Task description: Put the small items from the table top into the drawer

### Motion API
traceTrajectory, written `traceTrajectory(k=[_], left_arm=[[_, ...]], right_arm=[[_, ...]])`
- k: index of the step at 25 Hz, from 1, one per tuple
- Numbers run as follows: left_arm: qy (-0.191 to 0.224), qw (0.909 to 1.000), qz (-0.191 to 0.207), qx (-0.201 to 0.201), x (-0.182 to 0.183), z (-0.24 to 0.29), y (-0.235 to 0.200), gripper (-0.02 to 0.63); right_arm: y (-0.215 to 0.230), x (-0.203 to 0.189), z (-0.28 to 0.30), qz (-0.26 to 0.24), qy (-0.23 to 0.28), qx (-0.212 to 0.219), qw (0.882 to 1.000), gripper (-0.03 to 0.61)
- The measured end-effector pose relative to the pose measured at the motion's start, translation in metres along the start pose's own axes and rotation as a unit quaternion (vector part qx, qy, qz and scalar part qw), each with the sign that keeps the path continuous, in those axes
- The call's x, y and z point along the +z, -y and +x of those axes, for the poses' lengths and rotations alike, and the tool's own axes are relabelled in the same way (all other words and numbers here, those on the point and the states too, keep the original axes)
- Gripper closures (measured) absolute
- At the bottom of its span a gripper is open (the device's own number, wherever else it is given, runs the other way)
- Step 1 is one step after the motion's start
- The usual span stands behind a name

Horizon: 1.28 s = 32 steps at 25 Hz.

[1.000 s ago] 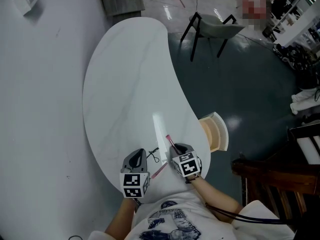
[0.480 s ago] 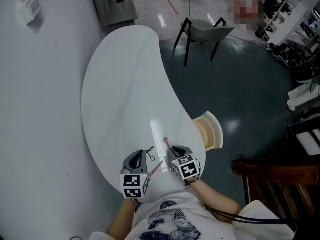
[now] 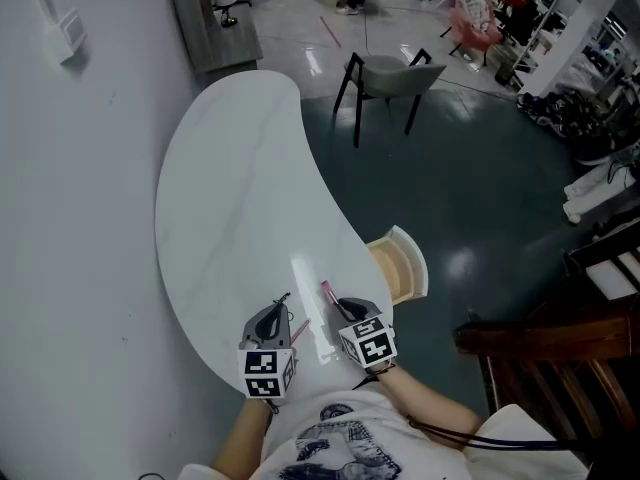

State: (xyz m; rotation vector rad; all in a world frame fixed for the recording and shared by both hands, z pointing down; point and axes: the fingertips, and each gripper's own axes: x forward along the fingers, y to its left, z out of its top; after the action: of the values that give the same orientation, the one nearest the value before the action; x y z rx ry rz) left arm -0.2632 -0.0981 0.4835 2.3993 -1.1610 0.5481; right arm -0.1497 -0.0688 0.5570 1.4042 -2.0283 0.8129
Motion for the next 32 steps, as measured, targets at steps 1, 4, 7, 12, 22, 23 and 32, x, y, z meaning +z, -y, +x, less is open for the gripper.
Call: traceTrajectory(k=[1, 4, 7, 12, 22, 23, 32], left_arm=[[0.001, 1.0000, 0.001, 0.000, 0.001, -0.001, 0.005, 0.594], [0.003, 1.0000, 0.007, -0.004, 0.003, -0.001, 0.025, 0.594], [0.005, 0.9999, 0.013, -0.006, 0.007, 0.001, 0.047, 0.594], [0.008, 0.9998, 0.017, -0.001, 0.012, 0.013, 0.088, 0.594], [0.010, 0.9992, 0.035, 0.017, 0.015, 0.031, 0.177, 0.594], [0.008, 0.9991, 0.036, 0.021, 0.013, 0.032, 0.184, 0.594], [0.014, 0.9980, 0.025, 0.057, 0.001, 0.040, 0.252, 0.594]], right_arm=[[0.002, 0.001, -0.005, 0.000, 0.004, 0.000, 1.000, 0.518], [0.009, 0.001, -0.022, 0.001, 0.013, 0.001, 1.000, 0.518], [0.020, -0.001, -0.040, 0.001, 0.021, 0.002, 1.000, 0.518], [0.049, -0.006, -0.070, -0.007, 0.033, 0.009, 0.999, 0.518], [0.118, -0.030, -0.114, 0.008, 0.049, 0.030, 0.998, 0.518], [0.124, -0.033, -0.119, 0.010, 0.051, 0.033, 0.998, 0.518], [0.177, -0.067, -0.167, 0.006, 0.055, 0.054, 0.997, 0.518]])
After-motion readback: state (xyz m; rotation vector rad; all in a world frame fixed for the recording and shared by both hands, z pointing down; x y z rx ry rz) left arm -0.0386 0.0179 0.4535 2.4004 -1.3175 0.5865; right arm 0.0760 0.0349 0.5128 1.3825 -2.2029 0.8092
